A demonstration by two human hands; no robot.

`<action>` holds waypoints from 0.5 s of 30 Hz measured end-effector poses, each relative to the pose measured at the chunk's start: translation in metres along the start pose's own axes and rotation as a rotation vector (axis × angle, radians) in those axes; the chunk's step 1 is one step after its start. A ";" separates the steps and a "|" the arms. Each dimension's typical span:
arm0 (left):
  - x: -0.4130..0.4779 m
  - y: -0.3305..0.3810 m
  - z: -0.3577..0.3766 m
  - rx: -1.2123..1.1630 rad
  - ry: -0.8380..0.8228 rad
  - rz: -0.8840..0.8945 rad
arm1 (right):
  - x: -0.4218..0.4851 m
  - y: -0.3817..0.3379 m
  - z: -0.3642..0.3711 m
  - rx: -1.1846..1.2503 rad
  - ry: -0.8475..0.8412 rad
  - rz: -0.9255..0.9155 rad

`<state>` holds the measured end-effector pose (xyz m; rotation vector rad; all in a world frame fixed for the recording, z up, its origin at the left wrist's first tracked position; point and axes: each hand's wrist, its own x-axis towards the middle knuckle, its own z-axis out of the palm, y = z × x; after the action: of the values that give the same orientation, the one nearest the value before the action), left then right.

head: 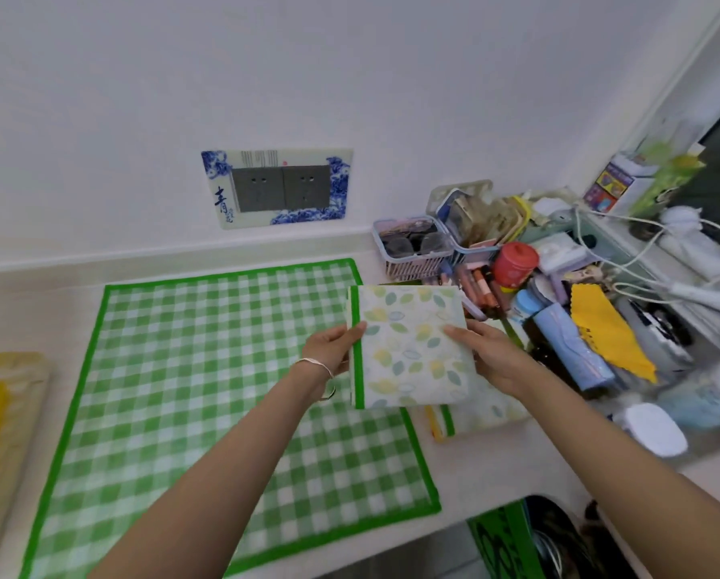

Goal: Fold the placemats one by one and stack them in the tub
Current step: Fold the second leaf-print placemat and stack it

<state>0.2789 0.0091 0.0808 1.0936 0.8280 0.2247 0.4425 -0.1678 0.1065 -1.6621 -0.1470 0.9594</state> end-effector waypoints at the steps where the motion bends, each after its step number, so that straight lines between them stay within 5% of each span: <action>1: 0.001 -0.005 0.013 -0.016 -0.003 -0.003 | -0.002 0.001 -0.014 -0.026 0.021 -0.014; 15: 0.003 -0.059 0.103 0.009 0.176 -0.073 | 0.010 0.034 -0.098 -0.261 0.193 -0.149</action>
<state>0.3390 -0.0882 0.0498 1.0599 1.0247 0.2587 0.5002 -0.2475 0.0734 -1.9441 -0.2704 0.6846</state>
